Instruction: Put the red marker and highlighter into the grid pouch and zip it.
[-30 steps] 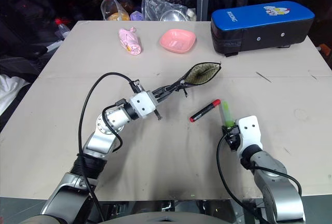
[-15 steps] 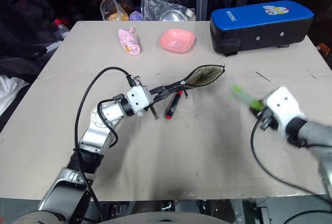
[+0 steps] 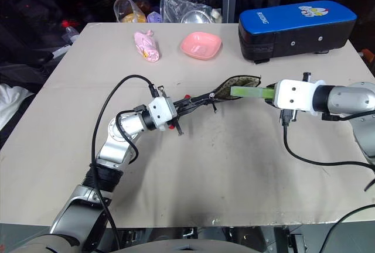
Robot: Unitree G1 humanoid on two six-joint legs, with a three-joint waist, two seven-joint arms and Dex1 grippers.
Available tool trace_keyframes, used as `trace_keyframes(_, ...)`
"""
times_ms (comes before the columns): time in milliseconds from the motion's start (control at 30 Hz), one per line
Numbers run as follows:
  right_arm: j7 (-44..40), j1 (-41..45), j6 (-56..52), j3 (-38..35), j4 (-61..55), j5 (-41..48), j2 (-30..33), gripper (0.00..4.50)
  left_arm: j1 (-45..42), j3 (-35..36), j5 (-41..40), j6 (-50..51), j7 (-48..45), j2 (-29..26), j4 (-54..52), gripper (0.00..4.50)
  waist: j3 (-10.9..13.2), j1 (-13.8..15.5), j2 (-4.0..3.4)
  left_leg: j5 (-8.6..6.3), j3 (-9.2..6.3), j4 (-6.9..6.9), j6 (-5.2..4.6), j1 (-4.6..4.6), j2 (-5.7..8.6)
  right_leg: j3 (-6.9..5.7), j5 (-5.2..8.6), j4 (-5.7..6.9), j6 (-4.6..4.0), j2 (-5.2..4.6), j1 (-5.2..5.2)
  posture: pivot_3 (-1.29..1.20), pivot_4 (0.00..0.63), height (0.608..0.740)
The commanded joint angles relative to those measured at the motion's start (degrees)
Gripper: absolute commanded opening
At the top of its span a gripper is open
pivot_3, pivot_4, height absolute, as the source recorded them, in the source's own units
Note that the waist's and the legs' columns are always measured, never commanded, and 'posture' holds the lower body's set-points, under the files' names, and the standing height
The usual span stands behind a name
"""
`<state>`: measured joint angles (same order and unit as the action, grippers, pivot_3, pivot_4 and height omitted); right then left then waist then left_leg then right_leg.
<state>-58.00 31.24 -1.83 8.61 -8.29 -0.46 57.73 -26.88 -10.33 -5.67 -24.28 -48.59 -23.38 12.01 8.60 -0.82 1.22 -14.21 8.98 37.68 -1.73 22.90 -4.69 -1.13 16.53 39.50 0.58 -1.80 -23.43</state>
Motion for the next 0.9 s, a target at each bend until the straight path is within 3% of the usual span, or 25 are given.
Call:
trace_keyframes(33,-1.22,6.73,10.09,3.42,6.69,-5.2,-1.84,0.79,-0.7,-0.48,0.72,-2.56,-0.78,-0.44,-1.13,0.0,0.01,-0.07,-0.01,0.0,0.03,0.02,0.0,-0.01,-0.02,0.01,0.0,0.04,0.0,0.0,-0.01,0.0,0.15,0.74)
trace_keyframes(300,-2.84,17.66,27.72,10.43,20.03,-12.29,-7.75,0.79,-1.02,-0.89,1.3,-3.19,-0.63,-0.03,-1.42,0.0,0.02,0.01,-0.03,0.0,0.18,0.13,0.0,-0.01,-0.2,-0.08,0.0,0.2,0.0,0.0,-0.08,0.0,0.15,0.74)
trace_keyframes(533,-1.95,20.7,33.43,10.32,24.73,-13.69,-10.35,4.17,-0.57,-0.23,1.83,-2.78,1.18,0.36,-1.83,0.0,0.03,0.05,-0.05,0.0,0.21,0.24,0.0,-0.01,-0.27,-0.09,0.0,0.29,-0.01,-0.01,-0.09,0.0,0.15,0.74)
trace_keyframes(567,-2.08,20.87,33.63,10.06,24.91,-13.47,-10.36,4.47,-0.53,-0.12,1.86,-2.66,1.53,0.41,-1.81,0.0,0.03,0.05,-0.05,0.0,0.21,0.25,0.0,-0.01,-0.28,-0.08,0.0,0.3,-0.01,-0.01,-0.09,0.0,0.15,0.74)
trace_keyframes(733,-3.18,20.91,31.16,6.84,23.83,-9.29,-9.34,4.47,-1.19,1.67,1.14,-1.31,4.28,0.83,-1.11,0.0,0.03,0.06,-0.05,0.0,0.21,0.3,0.0,-0.01,-0.32,-0.07,0.0,0.33,-0.02,-0.02,-0.09,0.0,0.15,0.74)
trace_keyframes(900,-6.2,17.55,4.39,-2.86,11.19,12.7,-10.79,4.47,-4.22,6.69,-1.61,2.83,7.27,-0.15,0.38,0.0,0.07,0.14,-0.1,0.0,0.13,0.37,0.0,0.05,-0.37,0.01,-0.01,0.37,-0.03,-0.06,-0.09,0.0,0.15,0.74)
